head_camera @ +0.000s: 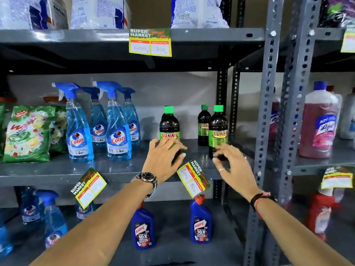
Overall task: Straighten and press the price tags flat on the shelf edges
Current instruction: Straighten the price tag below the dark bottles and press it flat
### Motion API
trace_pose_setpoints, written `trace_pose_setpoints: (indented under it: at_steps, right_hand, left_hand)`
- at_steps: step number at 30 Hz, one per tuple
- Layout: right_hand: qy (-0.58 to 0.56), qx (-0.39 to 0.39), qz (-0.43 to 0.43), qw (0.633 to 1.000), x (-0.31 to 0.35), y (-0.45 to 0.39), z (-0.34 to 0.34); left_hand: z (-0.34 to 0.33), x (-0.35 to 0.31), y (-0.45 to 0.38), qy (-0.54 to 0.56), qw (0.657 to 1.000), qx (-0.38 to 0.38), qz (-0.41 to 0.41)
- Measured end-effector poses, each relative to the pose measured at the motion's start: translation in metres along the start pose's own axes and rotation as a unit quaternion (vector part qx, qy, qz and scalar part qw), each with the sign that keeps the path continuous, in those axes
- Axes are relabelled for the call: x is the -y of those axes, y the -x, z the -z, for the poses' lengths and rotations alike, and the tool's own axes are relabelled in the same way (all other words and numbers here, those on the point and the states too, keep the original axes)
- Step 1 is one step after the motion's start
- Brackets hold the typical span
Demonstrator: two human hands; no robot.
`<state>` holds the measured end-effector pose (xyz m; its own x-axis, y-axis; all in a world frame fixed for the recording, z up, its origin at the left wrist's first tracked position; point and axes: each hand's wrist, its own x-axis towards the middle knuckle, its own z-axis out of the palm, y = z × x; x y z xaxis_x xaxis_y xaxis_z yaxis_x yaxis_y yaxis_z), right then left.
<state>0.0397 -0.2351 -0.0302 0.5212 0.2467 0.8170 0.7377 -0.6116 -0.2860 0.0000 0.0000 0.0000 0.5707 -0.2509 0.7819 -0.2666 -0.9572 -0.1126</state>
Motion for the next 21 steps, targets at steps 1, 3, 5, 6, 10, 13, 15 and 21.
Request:
trace_pose_setpoints:
  at_steps: [1, 3, 5, 6, 10, 13, 15, 21]
  right_hand:
    - [-0.010, 0.014, -0.015, 1.000, -0.002, 0.004, -0.003]
    - [0.004, 0.052, -0.034, 0.998, -0.004, 0.011, -0.009]
    - [0.023, 0.103, -0.046, 0.993, -0.007, 0.018, -0.017]
    - [0.029, 0.116, -0.042, 0.992, -0.008, 0.020, -0.019]
    - [0.028, 0.136, -0.041, 0.990, -0.007, 0.026, -0.024]
    - [0.029, 0.131, -0.049, 0.990, -0.005, 0.027, -0.028]
    - [0.039, 0.129, -0.051, 0.990, -0.005, 0.026, -0.030]
    - [0.028, 0.105, -0.043, 0.993, -0.007, 0.025, -0.029]
  left_hand:
    - [-0.001, 0.000, 0.001, 0.007, 1.000, 0.005, -0.003]
    - [-0.005, 0.001, 0.001, 0.010, 1.000, 0.017, -0.007]
    - [-0.008, 0.000, 0.001, 0.016, 0.999, 0.034, 0.002]
    - [-0.009, -0.002, 0.000, 0.021, 0.999, 0.040, 0.007]
    - [-0.011, -0.013, -0.005, 0.034, 0.998, 0.042, 0.015]
    - [-0.011, -0.018, -0.008, 0.045, 0.998, 0.040, 0.035]
    - [-0.010, -0.018, -0.010, 0.036, 0.997, 0.045, 0.050]
    - [-0.004, -0.024, -0.003, 0.038, 0.993, 0.026, 0.112]
